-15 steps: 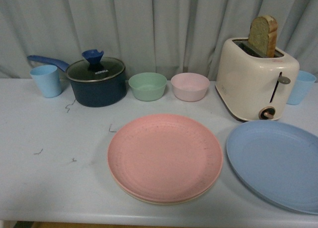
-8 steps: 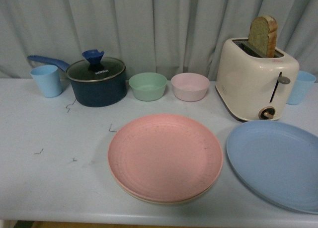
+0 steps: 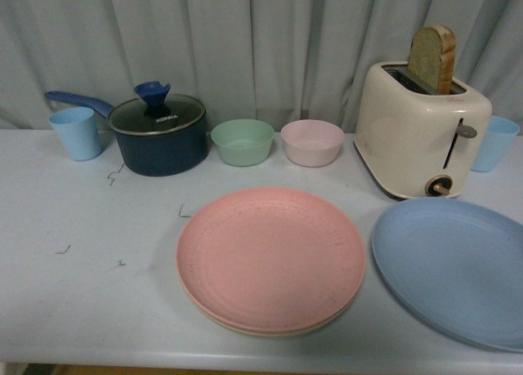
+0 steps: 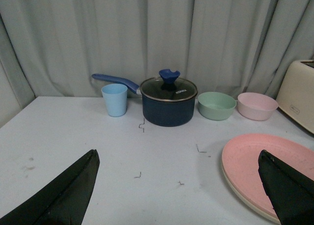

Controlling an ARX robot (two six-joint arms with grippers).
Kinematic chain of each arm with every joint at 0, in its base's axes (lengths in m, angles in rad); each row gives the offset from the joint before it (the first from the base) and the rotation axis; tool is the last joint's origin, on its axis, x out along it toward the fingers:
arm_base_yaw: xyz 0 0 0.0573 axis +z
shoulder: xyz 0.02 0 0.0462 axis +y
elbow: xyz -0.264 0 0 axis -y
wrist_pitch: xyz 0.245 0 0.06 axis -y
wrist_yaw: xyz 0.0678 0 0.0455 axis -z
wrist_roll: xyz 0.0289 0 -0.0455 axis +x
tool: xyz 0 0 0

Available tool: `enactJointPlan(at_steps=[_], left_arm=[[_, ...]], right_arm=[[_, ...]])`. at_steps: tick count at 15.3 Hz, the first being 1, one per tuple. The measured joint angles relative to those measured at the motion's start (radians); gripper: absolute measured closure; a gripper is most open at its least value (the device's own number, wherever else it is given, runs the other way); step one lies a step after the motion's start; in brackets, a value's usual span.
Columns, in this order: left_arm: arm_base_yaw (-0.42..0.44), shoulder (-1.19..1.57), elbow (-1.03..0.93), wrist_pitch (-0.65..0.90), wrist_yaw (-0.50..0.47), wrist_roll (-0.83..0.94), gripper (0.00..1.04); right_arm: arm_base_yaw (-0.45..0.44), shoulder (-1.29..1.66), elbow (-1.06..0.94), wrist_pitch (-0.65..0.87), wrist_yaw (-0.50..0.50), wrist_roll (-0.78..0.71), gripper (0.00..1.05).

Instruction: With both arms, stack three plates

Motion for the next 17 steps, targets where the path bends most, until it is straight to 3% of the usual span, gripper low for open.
enactJointPlan(at_steps=[3, 5, 7, 8, 14, 17], left_arm=[[0.000, 0.000, 0.000, 0.000, 0.000, 0.000, 0.07], [0.000, 0.000, 0.000, 0.000, 0.000, 0.000, 0.07], [0.000, 0.000, 0.000, 0.000, 0.000, 0.000, 0.07], [0.000, 0.000, 0.000, 0.000, 0.000, 0.000, 0.07], [0.000, 0.000, 0.000, 0.000, 0.000, 0.000, 0.07], [0.000, 0.000, 0.000, 0.000, 0.000, 0.000, 0.07]], right_arm=[[-0.008, 0.299, 0.162, 0.012, -0.052, -0.008, 0.06], [0.040, 0.657, 0.333, 0.067, 0.039, 0.015, 0.06], [0.066, 0.683, 0.345, 0.069, 0.058, 0.018, 0.06], [0.083, 0.696, 0.353, 0.069, 0.072, 0.022, 0.13], [0.095, 0.724, 0.370, 0.071, 0.102, 0.031, 0.82], [0.025, 0.623, 0.247, 0.125, -0.008, 0.054, 1.02]])
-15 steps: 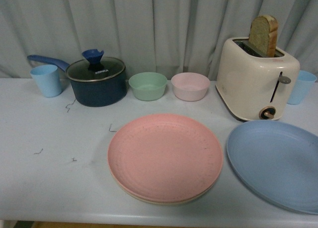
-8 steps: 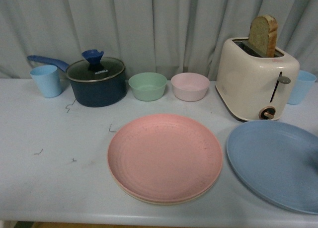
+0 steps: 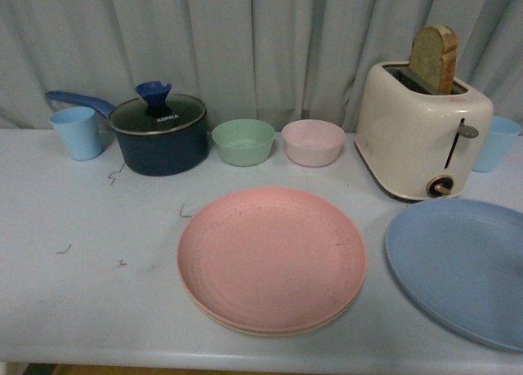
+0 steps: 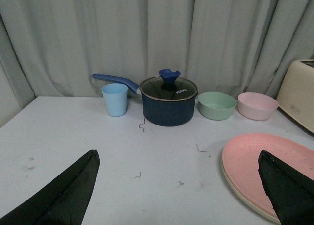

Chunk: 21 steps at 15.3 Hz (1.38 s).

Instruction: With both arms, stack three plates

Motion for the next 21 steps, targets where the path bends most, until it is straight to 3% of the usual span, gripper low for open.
enactJointPlan(at_steps=[3, 5, 7, 8, 10, 12, 13, 16, 21], left_arm=[[0.000, 0.000, 0.000, 0.000, 0.000, 0.000, 0.07], [0.000, 0.000, 0.000, 0.000, 0.000, 0.000, 0.07], [0.000, 0.000, 0.000, 0.000, 0.000, 0.000, 0.07], [0.000, 0.000, 0.000, 0.000, 0.000, 0.000, 0.07], [0.000, 0.000, 0.000, 0.000, 0.000, 0.000, 0.07], [0.000, 0.000, 0.000, 0.000, 0.000, 0.000, 0.07], [0.000, 0.000, 0.000, 0.000, 0.000, 0.000, 0.07], [0.000, 0.000, 0.000, 0.000, 0.000, 0.000, 0.07], [0.000, 0.000, 0.000, 0.000, 0.000, 0.000, 0.07]], right_arm=[[-0.116, -0.174, -0.162, -0.024, -0.087, -0.003, 1.02], [-0.201, -0.377, -0.243, -0.139, -0.181, -0.026, 1.02], [-0.207, -0.622, -0.239, -0.246, -0.304, -0.024, 1.02], [-0.182, -0.708, -0.230, -0.278, -0.344, -0.013, 1.02], [-0.081, -0.765, -0.228, -0.226, -0.334, 0.060, 1.02], [0.068, -0.680, -0.228, -0.127, -0.233, 0.177, 1.02], [0.184, -0.608, -0.226, -0.062, -0.171, 0.251, 1.02], [0.362, -0.429, -0.151, 0.036, -0.061, 0.385, 1.02], [0.517, -0.204, -0.013, 0.060, 0.034, 0.485, 1.02]])
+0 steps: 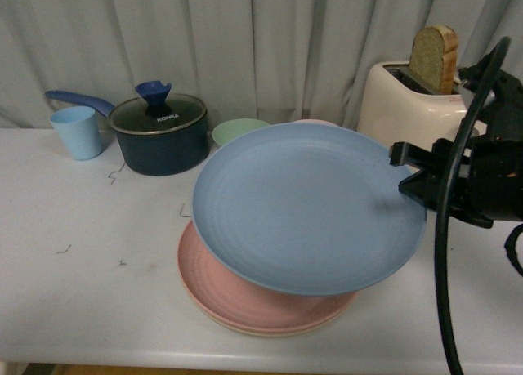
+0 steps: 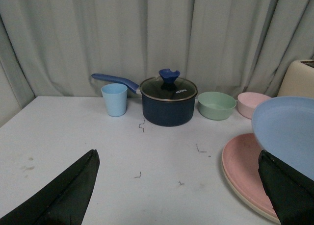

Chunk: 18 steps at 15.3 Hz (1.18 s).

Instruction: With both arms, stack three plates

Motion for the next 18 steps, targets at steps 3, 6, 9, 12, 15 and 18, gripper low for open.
enactJointPlan(at_steps=[3, 6, 9, 12, 15, 18], left_arm=[[0.000, 0.000, 0.000, 0.000, 0.000, 0.000, 0.07], [0.000, 0.000, 0.000, 0.000, 0.000, 0.000, 0.07], [0.000, 0.000, 0.000, 0.000, 0.000, 0.000, 0.07], [0.000, 0.000, 0.000, 0.000, 0.000, 0.000, 0.07], [0.000, 0.000, 0.000, 0.000, 0.000, 0.000, 0.07], [0.000, 0.000, 0.000, 0.000, 0.000, 0.000, 0.07]], right_arm=[[0.028, 0.101, 0.058, -0.001, 0.029, 0.021, 1.02], [0.053, 0.177, 0.104, -0.013, 0.042, 0.030, 1.02], [0.079, 0.215, 0.140, -0.034, 0.048, 0.030, 1.02], [0.095, 0.247, 0.161, -0.041, 0.079, 0.030, 0.87], [0.089, 0.200, 0.111, 0.031, 0.079, 0.037, 0.42], [0.092, 0.188, 0.052, 0.306, 0.176, -0.019, 0.19]])
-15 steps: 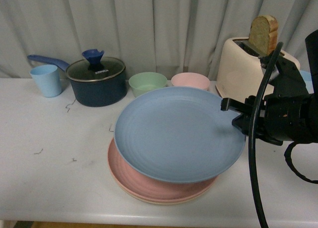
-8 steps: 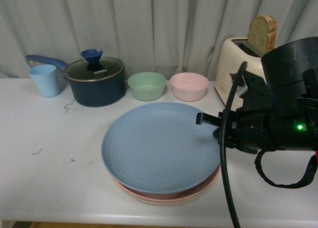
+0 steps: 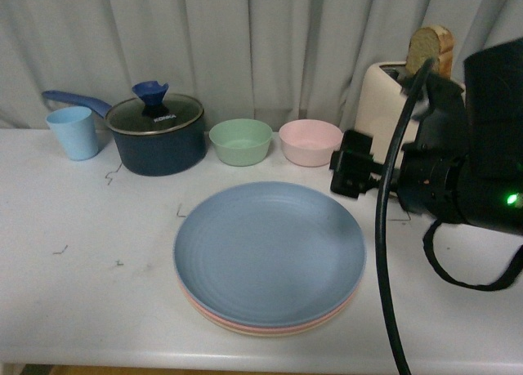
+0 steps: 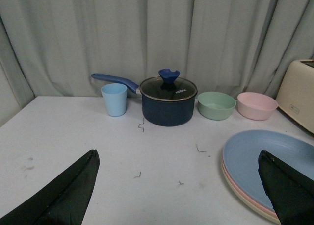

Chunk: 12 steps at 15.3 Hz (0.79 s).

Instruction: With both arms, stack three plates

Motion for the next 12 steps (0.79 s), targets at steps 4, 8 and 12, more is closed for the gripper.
enactJointPlan(at_steps=[4, 8, 12], left_arm=[[0.002, 0.000, 0.000, 0.000, 0.000, 0.000, 0.07], [0.002, 0.000, 0.000, 0.000, 0.000, 0.000, 0.07], [0.002, 0.000, 0.000, 0.000, 0.000, 0.000, 0.07]], right_arm=[[-0.089, -0.144, -0.399, 0.602, 0.235, -0.331, 0.65], [-0.135, -0.349, -0.605, 0.591, 0.165, -0.377, 1.03], [-0.193, -0.590, -0.733, 0.577, 0.124, -0.378, 1.03]])
